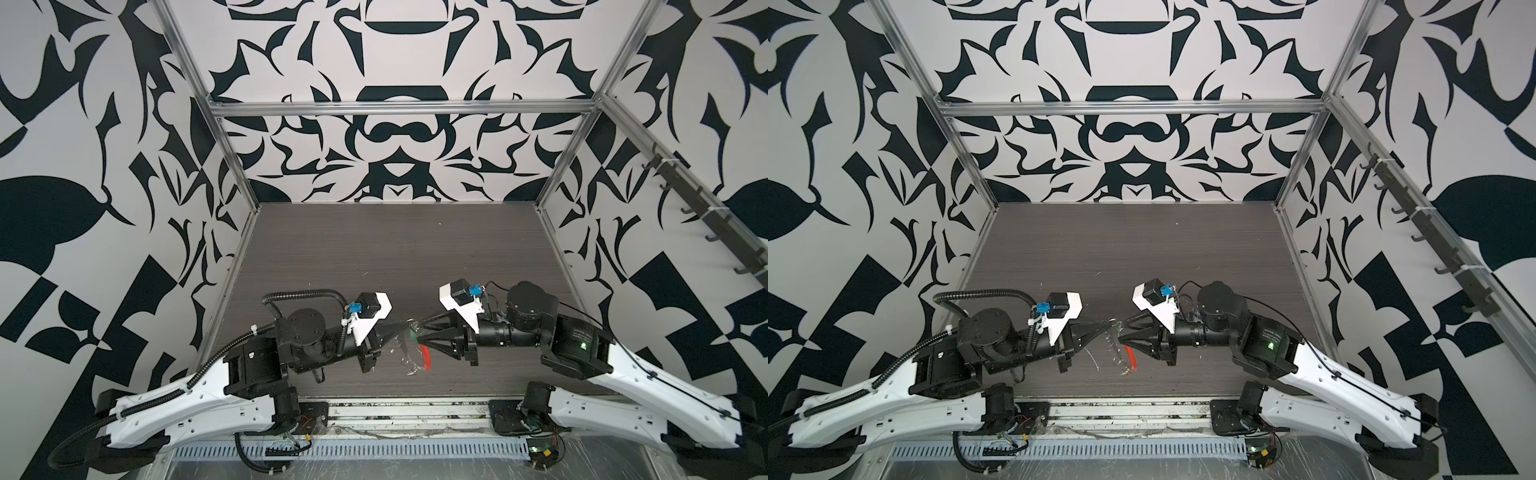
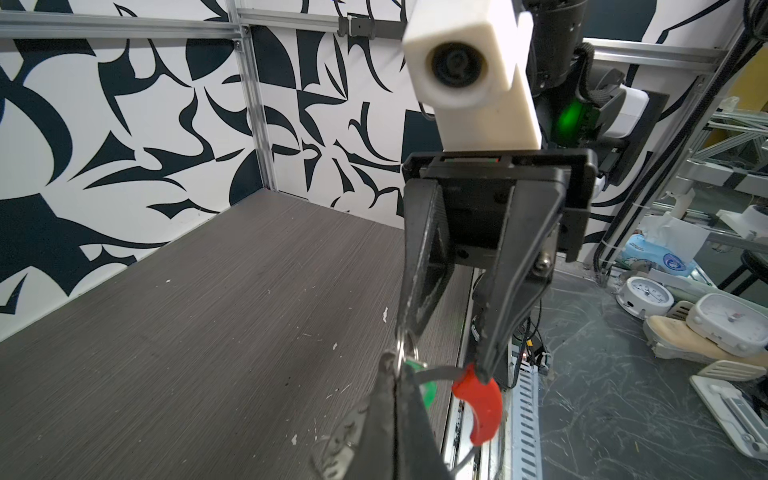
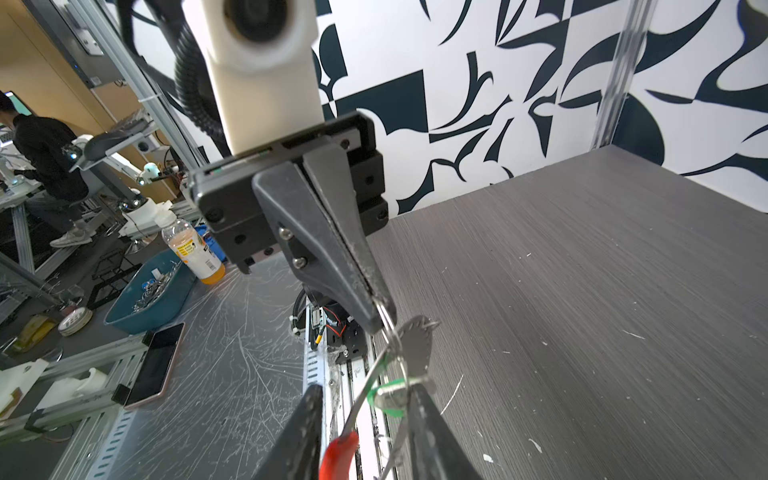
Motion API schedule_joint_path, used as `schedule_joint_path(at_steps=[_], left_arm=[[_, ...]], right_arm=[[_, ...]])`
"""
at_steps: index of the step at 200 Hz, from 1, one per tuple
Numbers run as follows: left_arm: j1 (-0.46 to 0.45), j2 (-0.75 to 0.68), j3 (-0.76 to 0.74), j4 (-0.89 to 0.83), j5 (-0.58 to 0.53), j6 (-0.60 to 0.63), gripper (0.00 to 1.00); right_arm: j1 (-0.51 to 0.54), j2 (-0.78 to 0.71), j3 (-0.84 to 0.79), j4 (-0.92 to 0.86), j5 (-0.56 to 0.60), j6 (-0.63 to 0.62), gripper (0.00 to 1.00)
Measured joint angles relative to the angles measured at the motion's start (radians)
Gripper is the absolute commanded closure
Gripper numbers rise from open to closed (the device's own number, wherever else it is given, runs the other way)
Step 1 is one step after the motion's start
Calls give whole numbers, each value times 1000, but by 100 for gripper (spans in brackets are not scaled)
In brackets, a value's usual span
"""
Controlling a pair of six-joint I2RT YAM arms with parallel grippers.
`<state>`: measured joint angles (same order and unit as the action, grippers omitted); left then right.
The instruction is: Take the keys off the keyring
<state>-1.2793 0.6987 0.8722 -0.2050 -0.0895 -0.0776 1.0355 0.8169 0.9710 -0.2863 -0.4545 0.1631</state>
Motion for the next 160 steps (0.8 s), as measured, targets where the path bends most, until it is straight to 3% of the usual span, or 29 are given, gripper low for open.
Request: schedule_joint_path(at_steps=[27, 78, 104, 136, 160], left_arm=[[0, -5, 0, 0, 3, 0, 100], [0, -6, 0, 0, 8, 1, 100], [0, -5, 0, 0, 9, 0, 100], [0, -1, 0, 0, 12, 1, 100], [2, -2, -4, 24, 6, 0, 100]], right_arm=[[0, -9, 0, 0, 22, 1, 61], [0, -6, -16, 17, 36, 16, 69], [0, 3, -16, 25, 32, 21, 77], [0, 21, -16, 34, 26, 27, 100], [0, 31, -16, 35, 17, 23, 100]])
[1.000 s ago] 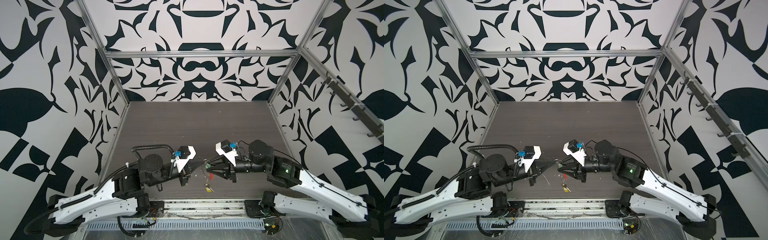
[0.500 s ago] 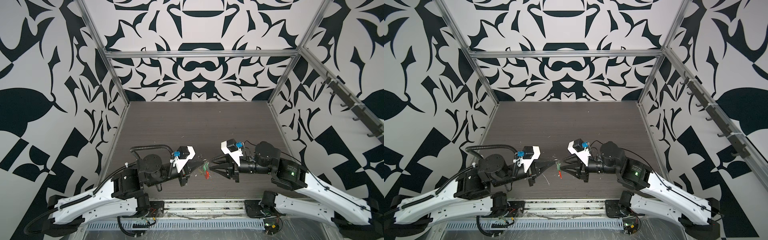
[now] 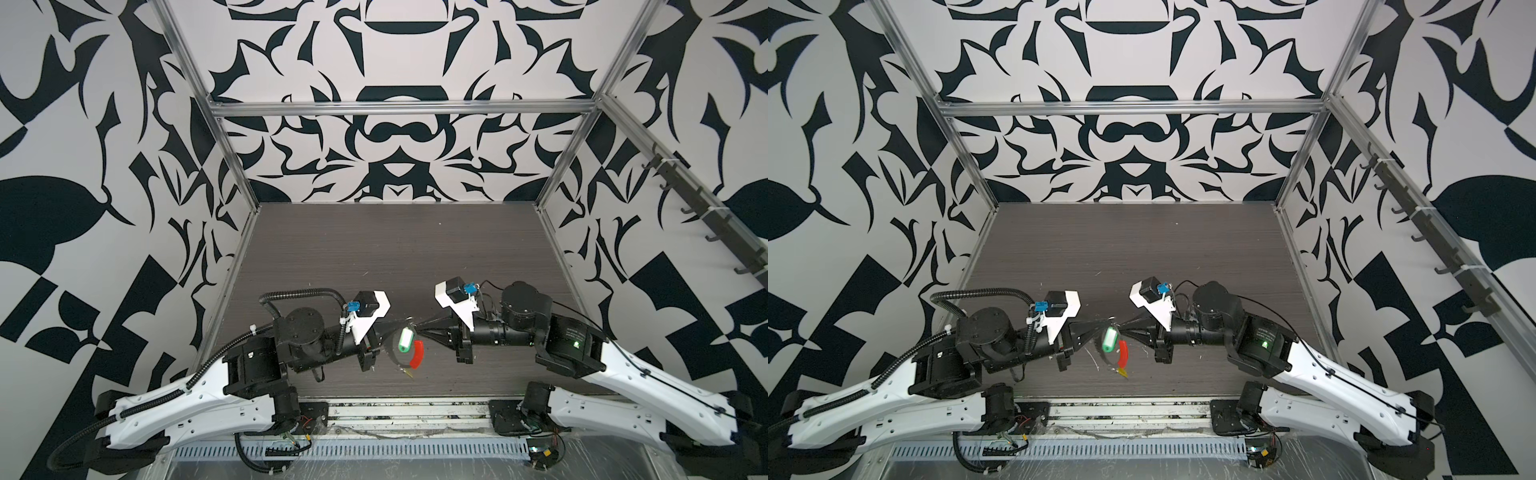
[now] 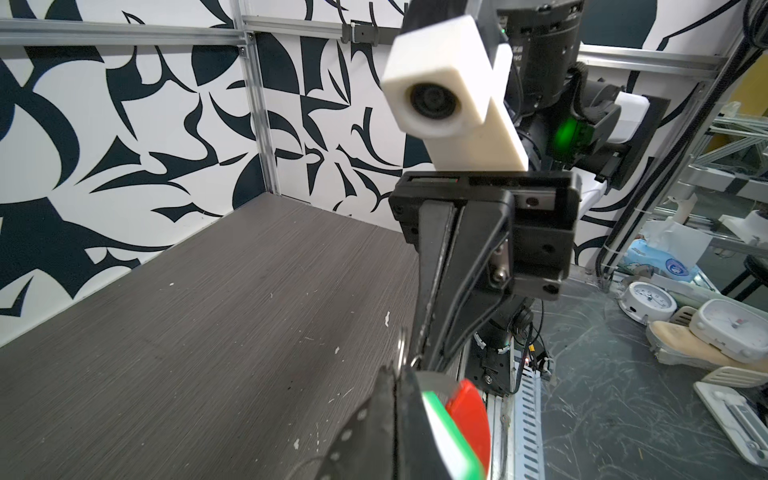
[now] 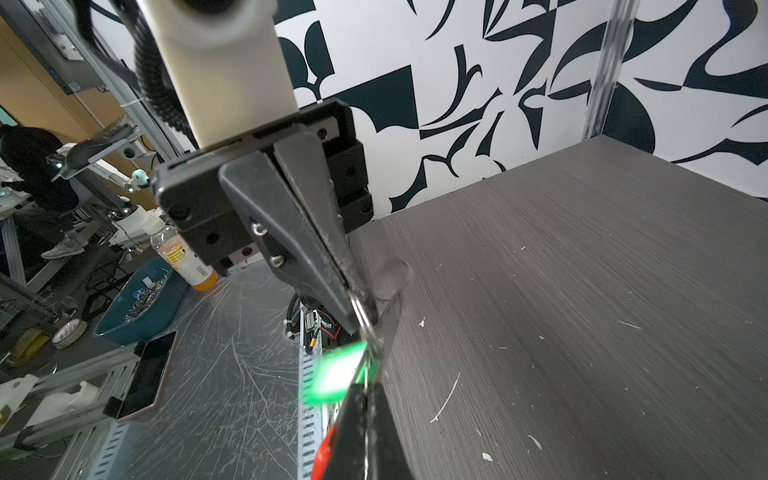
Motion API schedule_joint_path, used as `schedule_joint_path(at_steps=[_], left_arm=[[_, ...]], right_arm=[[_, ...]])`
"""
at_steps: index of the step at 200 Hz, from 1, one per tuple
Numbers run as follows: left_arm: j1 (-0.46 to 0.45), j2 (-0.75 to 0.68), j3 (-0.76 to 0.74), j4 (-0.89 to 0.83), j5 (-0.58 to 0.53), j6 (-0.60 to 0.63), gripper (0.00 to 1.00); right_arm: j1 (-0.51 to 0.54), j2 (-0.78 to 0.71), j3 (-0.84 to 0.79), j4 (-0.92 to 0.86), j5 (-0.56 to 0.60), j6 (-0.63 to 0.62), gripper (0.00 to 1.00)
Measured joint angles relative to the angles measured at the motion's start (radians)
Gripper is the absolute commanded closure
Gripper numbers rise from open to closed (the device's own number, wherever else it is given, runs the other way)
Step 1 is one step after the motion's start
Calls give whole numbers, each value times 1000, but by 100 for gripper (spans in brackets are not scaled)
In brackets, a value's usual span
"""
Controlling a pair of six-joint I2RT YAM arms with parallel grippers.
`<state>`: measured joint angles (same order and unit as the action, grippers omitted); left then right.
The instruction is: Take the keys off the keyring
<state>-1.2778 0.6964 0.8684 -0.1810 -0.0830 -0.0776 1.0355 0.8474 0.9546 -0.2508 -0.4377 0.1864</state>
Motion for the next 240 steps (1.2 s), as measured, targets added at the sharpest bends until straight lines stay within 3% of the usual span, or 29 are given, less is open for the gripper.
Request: schedule_joint_path(at_steps=[118, 197, 217, 240], left_arm=[[-1, -29, -123, 212, -18, -43, 100], [-1, -172, -150, 136, -180, -47, 100], [-1, -185, -161, 115, -205, -52, 100], [-1, -182, -162, 91, -231, -57, 100]], right_arm=[[0, 45, -93, 176, 26, 57, 100], [-4, -188, -192, 83, 268, 55, 100], [-39, -203, -216, 66, 325, 53, 100], [-167, -154, -264, 71, 317, 69, 100]])
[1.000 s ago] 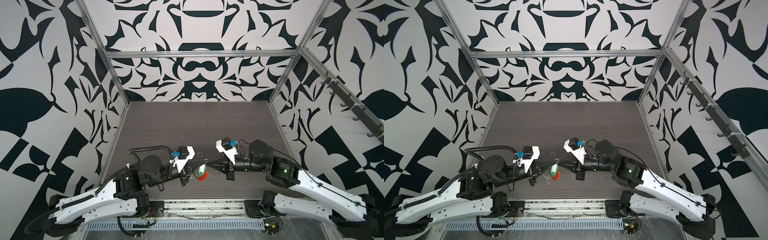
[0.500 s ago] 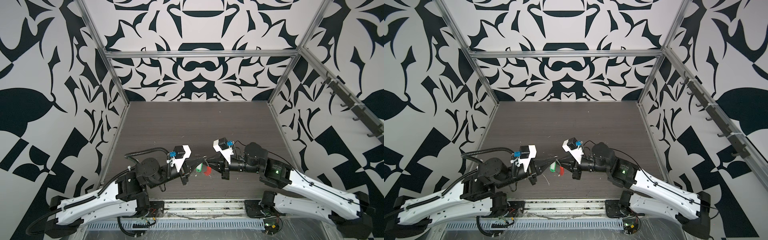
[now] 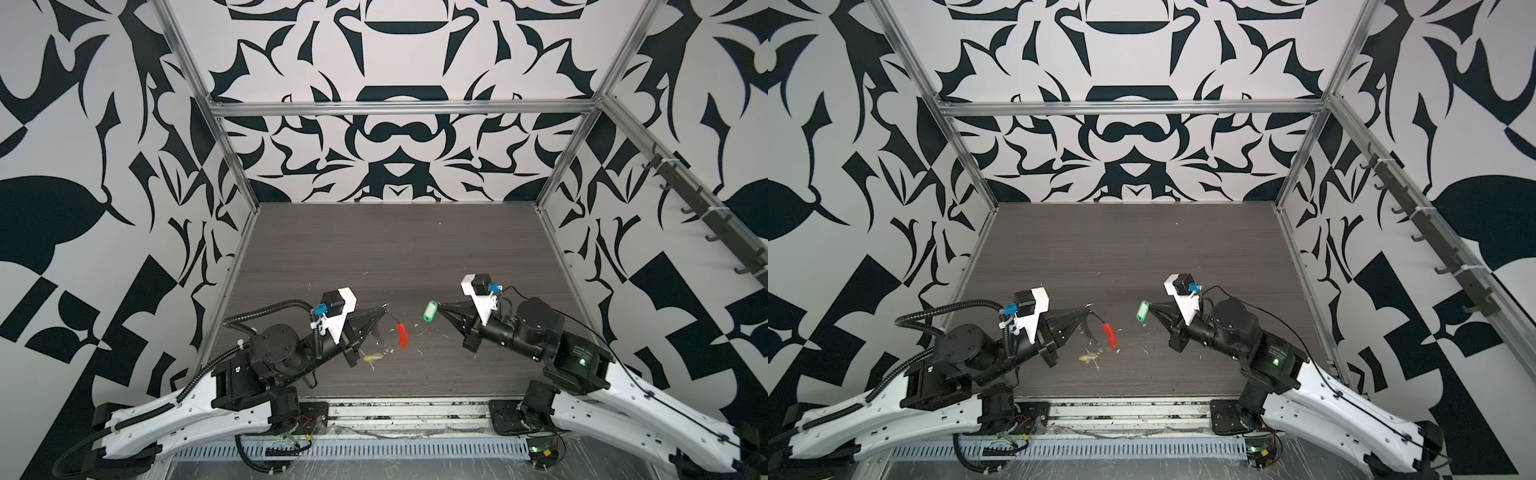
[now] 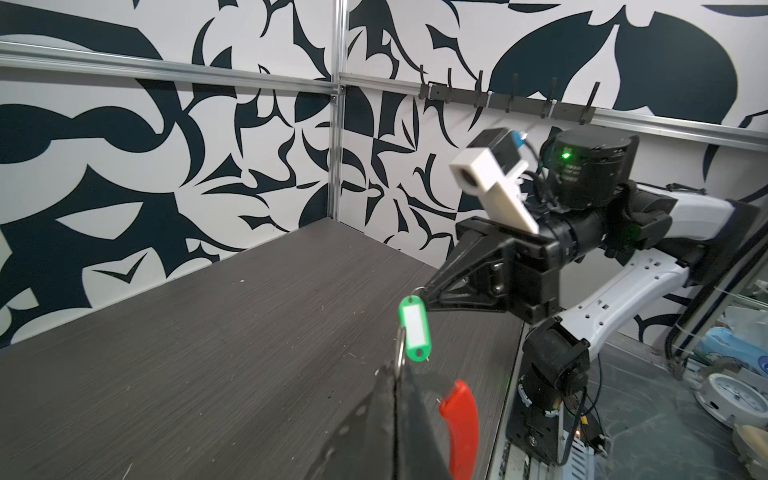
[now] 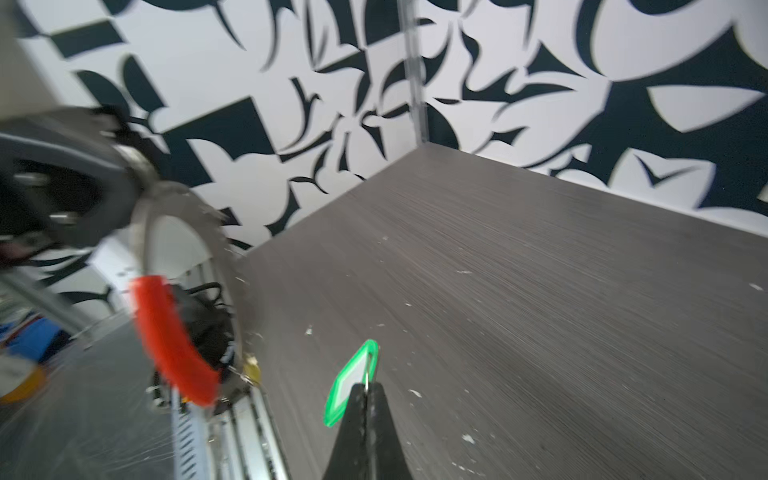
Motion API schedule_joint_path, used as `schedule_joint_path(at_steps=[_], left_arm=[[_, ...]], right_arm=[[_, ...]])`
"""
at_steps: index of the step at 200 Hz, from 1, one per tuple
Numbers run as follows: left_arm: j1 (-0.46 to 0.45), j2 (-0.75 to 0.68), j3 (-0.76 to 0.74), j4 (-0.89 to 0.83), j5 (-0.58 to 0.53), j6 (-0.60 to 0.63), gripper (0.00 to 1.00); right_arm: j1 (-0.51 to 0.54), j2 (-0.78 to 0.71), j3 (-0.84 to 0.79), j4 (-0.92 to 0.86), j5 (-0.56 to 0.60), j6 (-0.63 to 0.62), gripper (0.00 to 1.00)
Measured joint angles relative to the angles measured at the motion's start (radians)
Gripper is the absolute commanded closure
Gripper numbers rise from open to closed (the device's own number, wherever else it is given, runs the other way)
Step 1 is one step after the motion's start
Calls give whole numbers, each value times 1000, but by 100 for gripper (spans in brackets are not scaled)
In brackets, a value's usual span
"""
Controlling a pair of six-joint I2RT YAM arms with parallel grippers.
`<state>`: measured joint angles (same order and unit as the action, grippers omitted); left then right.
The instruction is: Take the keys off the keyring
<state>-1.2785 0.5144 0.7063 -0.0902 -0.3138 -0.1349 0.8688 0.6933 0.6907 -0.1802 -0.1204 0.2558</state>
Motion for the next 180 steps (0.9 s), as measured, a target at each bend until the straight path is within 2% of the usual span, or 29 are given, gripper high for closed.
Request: schedule_joint_path(at_steps=[45, 85, 115, 152, 180], left_arm=[[0, 24, 0, -11, -29, -11, 100], [0, 20, -5, -9, -37, -19, 100], [0, 18, -21, -8, -42, -23, 100], [0, 21, -24, -7, -50, -33, 100], [0, 24, -24, -5, -58, -42, 100]], right_arm=[[-273, 250, -130, 100, -168, 87, 100], [-393, 463, -204, 189, -244, 153, 100], [-432, 565, -214, 224, -240, 188, 100], [-433, 584, -214, 228, -199, 204, 66], [-433, 560, -211, 187, -151, 214, 54]])
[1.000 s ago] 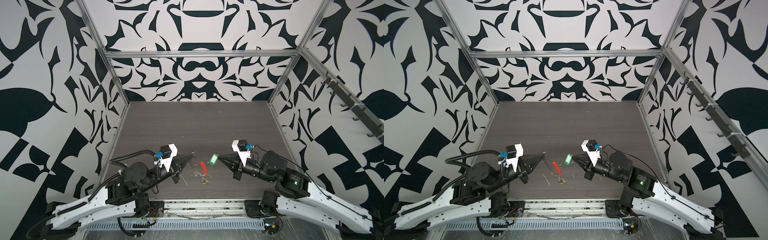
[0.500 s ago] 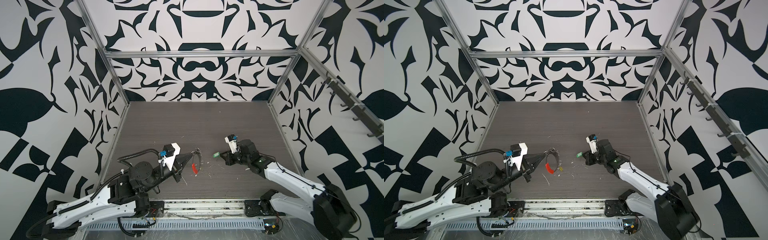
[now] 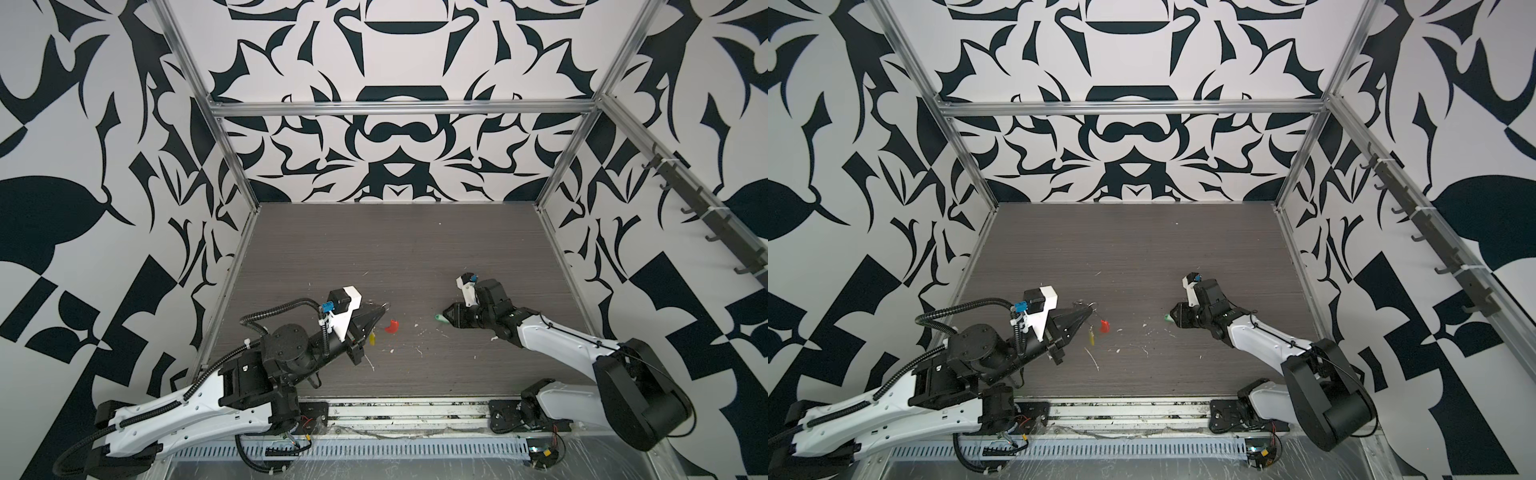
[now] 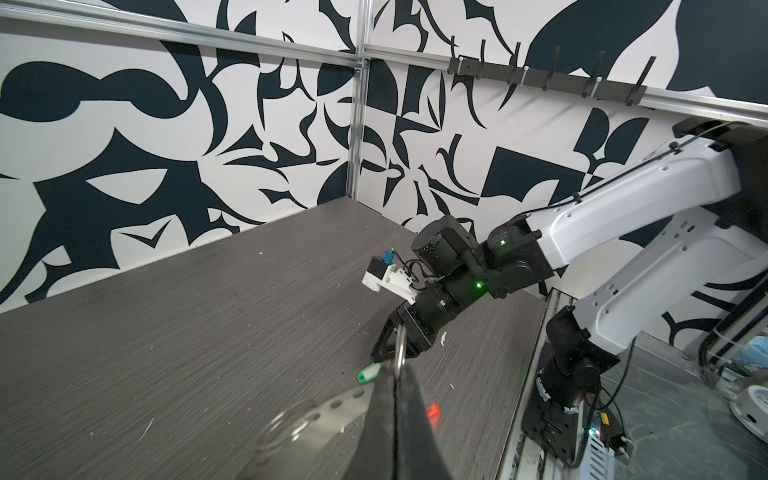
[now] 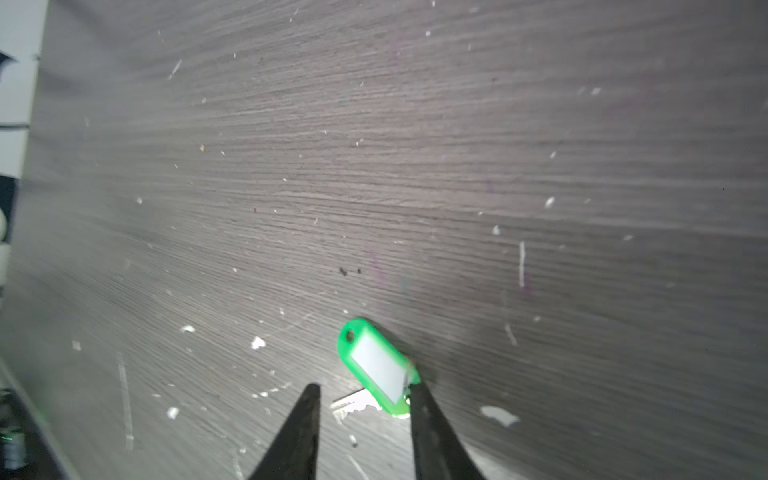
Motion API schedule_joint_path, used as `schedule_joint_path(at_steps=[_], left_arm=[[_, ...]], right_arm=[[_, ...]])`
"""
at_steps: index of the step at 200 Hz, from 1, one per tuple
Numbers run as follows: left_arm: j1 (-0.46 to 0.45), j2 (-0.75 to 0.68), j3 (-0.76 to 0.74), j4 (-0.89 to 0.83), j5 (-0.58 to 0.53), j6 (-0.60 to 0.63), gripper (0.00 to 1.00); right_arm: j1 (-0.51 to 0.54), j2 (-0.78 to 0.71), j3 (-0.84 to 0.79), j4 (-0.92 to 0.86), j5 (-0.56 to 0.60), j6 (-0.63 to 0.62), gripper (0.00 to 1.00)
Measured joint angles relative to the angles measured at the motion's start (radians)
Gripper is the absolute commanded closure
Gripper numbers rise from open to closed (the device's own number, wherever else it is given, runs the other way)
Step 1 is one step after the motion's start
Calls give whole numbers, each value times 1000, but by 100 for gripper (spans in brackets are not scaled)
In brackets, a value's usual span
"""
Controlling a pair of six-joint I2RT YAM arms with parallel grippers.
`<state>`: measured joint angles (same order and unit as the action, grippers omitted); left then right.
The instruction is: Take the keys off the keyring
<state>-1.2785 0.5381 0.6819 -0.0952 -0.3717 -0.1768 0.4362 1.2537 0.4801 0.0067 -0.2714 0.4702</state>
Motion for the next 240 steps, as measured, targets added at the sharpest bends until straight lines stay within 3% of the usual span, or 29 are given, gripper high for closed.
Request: schedule_joint_path(at_steps=[34, 74, 130, 175, 200, 240], left_arm=[[0, 2, -1, 3, -11, -11, 100], [0, 15, -1, 3, -23, -18, 100], [0, 44, 23, -10, -63, -37, 100], [0, 78, 134, -60, -138, -60, 100], [0, 99, 191, -82, -186, -70, 100], [0, 147, 252, -116, -234, -81, 100]], right_arm=[[0, -66, 15, -58, 40, -2, 44], [0, -211, 42, -95, 39, -2, 44], [0, -496, 0, 6, -82, -1, 45], [15, -567, -12, 66, -213, 18, 42], [98, -567, -13, 93, -251, 21, 42], [376, -521, -5, 107, -170, -79, 40]])
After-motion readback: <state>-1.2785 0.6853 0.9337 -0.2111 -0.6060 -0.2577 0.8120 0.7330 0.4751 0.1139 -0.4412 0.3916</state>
